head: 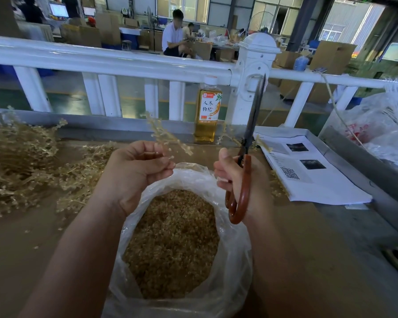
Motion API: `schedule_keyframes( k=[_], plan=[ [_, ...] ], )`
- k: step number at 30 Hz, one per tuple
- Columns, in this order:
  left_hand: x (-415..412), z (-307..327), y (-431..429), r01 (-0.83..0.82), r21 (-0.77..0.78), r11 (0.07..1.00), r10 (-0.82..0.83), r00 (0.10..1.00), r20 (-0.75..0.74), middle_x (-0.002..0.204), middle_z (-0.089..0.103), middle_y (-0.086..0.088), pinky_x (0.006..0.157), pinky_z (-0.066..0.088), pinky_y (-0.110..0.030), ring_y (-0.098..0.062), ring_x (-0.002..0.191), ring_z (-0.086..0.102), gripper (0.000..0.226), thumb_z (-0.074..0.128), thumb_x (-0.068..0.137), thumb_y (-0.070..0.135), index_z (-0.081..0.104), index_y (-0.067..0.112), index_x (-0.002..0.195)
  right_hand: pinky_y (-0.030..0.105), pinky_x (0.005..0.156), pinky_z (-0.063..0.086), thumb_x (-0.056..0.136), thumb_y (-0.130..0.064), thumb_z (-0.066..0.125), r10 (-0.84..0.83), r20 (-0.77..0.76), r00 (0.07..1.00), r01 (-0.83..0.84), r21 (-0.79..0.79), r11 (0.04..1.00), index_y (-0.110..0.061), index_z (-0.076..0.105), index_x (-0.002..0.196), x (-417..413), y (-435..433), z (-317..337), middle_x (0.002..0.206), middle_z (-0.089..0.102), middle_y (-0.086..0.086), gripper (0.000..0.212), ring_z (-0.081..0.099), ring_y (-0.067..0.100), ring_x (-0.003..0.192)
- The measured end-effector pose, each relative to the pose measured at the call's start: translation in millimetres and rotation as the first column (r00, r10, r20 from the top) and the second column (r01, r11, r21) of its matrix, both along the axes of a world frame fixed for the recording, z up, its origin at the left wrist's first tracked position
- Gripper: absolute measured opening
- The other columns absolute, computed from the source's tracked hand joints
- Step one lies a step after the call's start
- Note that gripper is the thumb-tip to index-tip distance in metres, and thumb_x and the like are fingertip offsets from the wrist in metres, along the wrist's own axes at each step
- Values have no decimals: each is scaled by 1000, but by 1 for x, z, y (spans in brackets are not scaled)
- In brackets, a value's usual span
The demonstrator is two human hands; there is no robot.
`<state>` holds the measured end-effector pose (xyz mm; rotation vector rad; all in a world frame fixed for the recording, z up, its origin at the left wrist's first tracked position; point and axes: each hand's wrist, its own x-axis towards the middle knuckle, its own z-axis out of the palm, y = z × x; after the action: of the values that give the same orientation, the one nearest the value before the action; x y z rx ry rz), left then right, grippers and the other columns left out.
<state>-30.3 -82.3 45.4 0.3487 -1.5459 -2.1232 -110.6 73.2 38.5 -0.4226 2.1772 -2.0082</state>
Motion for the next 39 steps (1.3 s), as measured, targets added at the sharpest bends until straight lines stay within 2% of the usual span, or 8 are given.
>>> schedule_keyframes(
  k=[3,5,7,9,14,21,31,39],
  plan=[
    [1,0,-2,-53,21,998,54,998,-45,56,63,3,52,53,-18,-9,55,65,17,55,80,-8,58,7,73,22,42,46,76,-54,60,186,64,981,-188,27,982,-16,56,81,12,0,9,54,62,-4,38,55,8,44],
    [2,0,-4,-81,17,997,81,995,-49,54,64,4,48,52,-18,-8,52,65,19,54,85,-4,56,10,72,17,37,37,65,-65,52,309,93,946,-316,74,946,-20,54,75,21,-4,10,45,56,-5,47,47,9,37],
    [2,-1,-4,-100,9,995,101,994,-51,52,63,4,45,50,-17,-9,50,64,19,52,88,-2,55,10,73,19,37,35,63,-70,47,383,71,921,-389,117,914,-26,53,72,29,-7,8,46,55,-4,46,45,12,37],
    [1,-1,-4,-104,14,994,105,992,-74,50,61,4,47,50,-17,-8,50,64,20,50,89,-4,53,9,73,21,39,38,70,-72,46,426,37,904,-425,200,883,-30,54,70,32,-10,5,49,56,-4,43,48,13,40],
    [2,1,-7,-108,59,992,116,982,-146,53,58,6,54,52,-17,-9,53,62,29,48,85,-12,50,11,67,21,44,39,82,-69,39,523,54,851,-504,363,783,-33,50,71,31,-14,2,52,53,-6,40,46,3,38],
    [4,2,-9,-164,116,980,185,961,-203,55,63,3,56,53,-17,-8,57,65,21,50,88,-4,53,9,72,22,54,38,85,-67,34,586,132,800,-578,433,692,-34,45,74,32,-14,1,66,51,-6,36,46,5,50],
    [3,1,-7,-237,58,970,244,958,-154,54,63,8,54,53,-17,-3,50,61,21,56,86,0,55,14,70,18,49,39,87,-64,35,607,166,777,-604,469,645,-38,41,74,34,-12,4,69,52,-6,30,44,2,46],
    [1,1,-4,-192,33,981,194,973,-123,52,63,7,50,51,-15,-3,48,60,24,53,86,-4,54,12,68,19,48,40,89,-62,34,605,145,783,-594,464,657,-35,43,74,33,-10,4,67,53,-5,32,45,4,45]
  ],
)
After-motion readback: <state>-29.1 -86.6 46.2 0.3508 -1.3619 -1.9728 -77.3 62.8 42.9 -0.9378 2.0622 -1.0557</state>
